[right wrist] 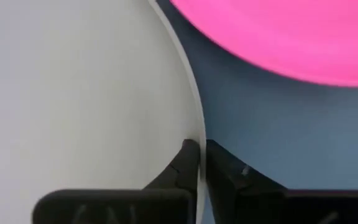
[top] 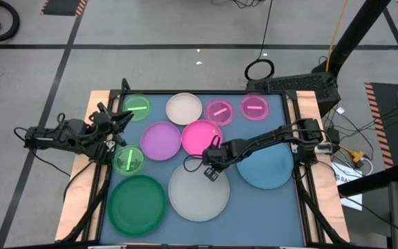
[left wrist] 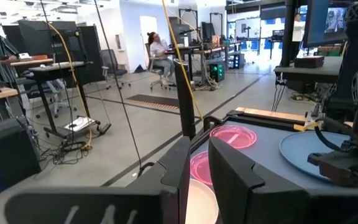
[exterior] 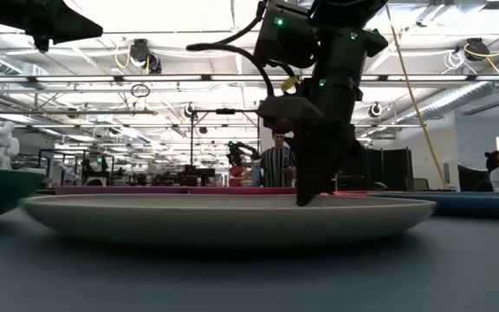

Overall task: Stack plastic plates
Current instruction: Stack the gray plate on top of the blue plate

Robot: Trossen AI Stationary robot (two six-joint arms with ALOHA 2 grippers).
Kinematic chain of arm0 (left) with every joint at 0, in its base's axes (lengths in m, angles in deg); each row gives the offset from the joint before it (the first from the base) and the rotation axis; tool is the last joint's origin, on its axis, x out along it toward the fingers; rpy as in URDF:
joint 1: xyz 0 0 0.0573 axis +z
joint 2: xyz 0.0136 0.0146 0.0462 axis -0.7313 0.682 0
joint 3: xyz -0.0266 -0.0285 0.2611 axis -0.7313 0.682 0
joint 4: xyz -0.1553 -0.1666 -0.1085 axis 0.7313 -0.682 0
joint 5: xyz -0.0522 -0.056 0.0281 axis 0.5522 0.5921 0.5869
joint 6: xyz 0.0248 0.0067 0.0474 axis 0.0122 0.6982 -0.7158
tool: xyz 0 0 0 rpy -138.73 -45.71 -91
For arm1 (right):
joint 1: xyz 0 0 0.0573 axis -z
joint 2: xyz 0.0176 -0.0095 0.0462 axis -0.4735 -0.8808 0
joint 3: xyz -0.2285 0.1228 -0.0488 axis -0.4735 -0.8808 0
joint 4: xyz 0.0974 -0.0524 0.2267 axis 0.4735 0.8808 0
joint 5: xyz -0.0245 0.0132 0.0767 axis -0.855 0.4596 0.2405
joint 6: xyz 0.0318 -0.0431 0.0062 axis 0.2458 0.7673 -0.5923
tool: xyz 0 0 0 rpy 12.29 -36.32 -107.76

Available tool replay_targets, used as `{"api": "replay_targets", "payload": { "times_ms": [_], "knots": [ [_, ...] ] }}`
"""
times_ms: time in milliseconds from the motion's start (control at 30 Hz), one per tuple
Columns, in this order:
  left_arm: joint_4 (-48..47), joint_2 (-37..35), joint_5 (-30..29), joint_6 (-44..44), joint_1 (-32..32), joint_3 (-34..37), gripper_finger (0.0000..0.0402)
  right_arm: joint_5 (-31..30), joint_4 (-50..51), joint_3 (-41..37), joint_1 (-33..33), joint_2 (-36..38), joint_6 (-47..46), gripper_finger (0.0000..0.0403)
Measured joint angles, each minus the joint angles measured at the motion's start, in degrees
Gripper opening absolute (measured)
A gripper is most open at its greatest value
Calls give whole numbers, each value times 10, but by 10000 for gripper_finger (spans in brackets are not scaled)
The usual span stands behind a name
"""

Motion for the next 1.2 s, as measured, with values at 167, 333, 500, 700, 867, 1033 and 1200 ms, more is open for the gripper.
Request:
{"api": "replay_targets", "payload": {
  "times_ms": [167,333,500,700,867,1033,1200],
  "knots": [
    [35,0,0,-10,0,0,67,1,3,-1,0,16,15,5],
    [102,0,0,-35,0,0,67,1,15,-3,10,73,41,2],
    [142,0,0,-59,0,0,67,14,59,-2,25,143,63,1],
    [145,1,0,-76,0,0,67,15,160,-2,46,248,92,1],
    [139,3,0,-79,0,0,67,14,244,-1,72,349,93,1],
    [137,3,0,-79,0,0,67,-28,378,-1,110,420,50,1],
    [137,3,0,-79,0,0,67,-63,523,-11,145,459,-10,1]
  ]
}}
